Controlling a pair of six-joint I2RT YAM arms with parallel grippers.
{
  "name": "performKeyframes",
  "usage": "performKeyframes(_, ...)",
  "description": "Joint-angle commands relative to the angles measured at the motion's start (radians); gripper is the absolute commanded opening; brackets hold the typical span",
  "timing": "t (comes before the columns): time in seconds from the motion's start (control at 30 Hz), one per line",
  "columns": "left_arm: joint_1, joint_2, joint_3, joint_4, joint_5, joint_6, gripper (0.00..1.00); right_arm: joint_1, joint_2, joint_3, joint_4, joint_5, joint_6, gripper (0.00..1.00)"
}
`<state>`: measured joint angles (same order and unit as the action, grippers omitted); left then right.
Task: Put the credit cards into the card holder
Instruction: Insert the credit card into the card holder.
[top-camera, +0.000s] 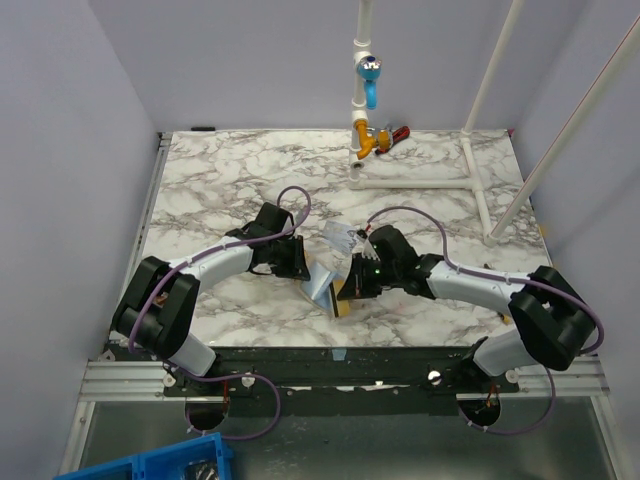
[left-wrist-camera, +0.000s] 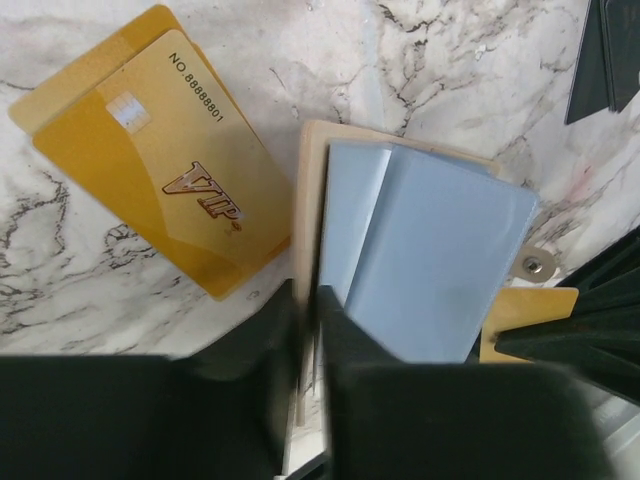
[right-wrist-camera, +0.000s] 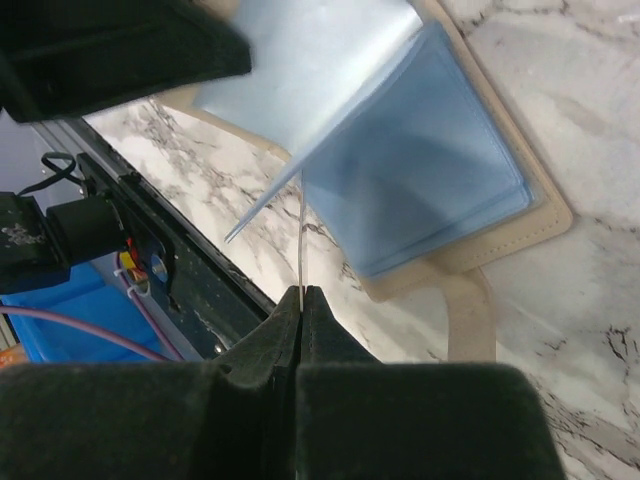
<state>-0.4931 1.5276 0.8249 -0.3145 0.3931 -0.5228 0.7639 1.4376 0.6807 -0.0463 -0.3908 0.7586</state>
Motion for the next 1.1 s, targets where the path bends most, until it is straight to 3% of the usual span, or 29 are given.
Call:
performKeyframes(0.0,-0.002,-0.034,0.031,0.0,0.022,0.013,0.33,-0.003,0.047,0.063,0.016,-0.026,-0.018,0.01)
performKeyframes(0.13,0.009,-0.035,0.03,0.011,0.062,0.017,0.51,-0.003,0.1,0.097,0.024,-0.042,-0.03,0.01)
performKeyframes(0.43,0.071,-0.041,0.017,0.021,0.103,0.012,0.53,-0.004,0.178,0.117,0.068,-0.064,-0.034,0.01)
performKeyframes(0.77,0.108,-0.039,0.019,0.038,0.156,-0.008,0.4,-0.003,0.24,0.15,0.079,-0.088,-0.04,0.01)
performKeyframes(1.07,0.102,-0.02,-0.018,0.079,0.193,-0.012,0.16,-0.005,0.258,0.117,0.086,-0.1,-0.035,0.01)
